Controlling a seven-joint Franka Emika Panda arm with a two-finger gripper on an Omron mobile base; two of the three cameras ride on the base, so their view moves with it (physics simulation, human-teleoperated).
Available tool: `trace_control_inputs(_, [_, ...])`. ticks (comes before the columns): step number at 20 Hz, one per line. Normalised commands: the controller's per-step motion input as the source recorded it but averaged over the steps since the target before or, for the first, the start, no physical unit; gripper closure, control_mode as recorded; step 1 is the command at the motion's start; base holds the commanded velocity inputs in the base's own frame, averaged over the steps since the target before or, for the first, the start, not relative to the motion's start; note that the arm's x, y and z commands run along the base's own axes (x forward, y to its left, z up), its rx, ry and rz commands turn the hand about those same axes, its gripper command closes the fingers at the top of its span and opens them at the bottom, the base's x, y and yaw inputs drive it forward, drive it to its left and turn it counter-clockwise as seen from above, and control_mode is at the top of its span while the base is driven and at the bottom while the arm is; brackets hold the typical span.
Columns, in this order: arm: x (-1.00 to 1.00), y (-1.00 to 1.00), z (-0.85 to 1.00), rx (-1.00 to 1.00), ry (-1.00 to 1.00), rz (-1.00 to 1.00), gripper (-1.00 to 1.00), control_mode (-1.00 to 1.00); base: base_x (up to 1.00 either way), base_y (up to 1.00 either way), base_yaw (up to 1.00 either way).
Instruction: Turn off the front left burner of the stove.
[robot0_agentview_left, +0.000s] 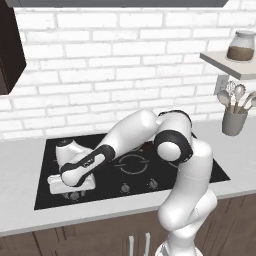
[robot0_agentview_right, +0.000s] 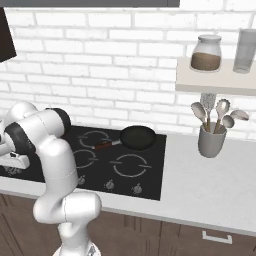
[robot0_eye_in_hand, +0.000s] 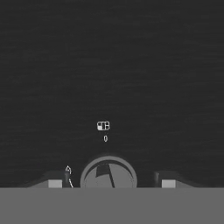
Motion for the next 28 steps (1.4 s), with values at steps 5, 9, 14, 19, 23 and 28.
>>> trace_control_inputs(5, [0.00,0.00,0.00,0.00,0.00,0.00,1.00,-1.00,0.00,0.00,0.00])
trace_control_inputs(9, [0.00,-0.02,0.00,0.02,0.00,-0.18,1.00,-1.00,0.00,0.00,0.00])
trace_control_inputs(14, [0.00,-0.13,0.00,0.10,0.05,-0.42,1.00,-1.00,0.00,0.00,0.00])
trace_control_inputs(19, [-0.01,-0.18,0.00,0.13,0.08,-0.54,1.00,-1.00,0.00,0.00,0.00])
trace_control_inputs(23, [0.00,-0.14,0.00,0.12,0.09,-0.59,1.00,-1.00,0.00,0.00,0.00])
trace_control_inputs(28, [0.00,-0.02,0.00,0.05,0.07,-0.64,1.00,-1.00,0.00,0.00,0.00])
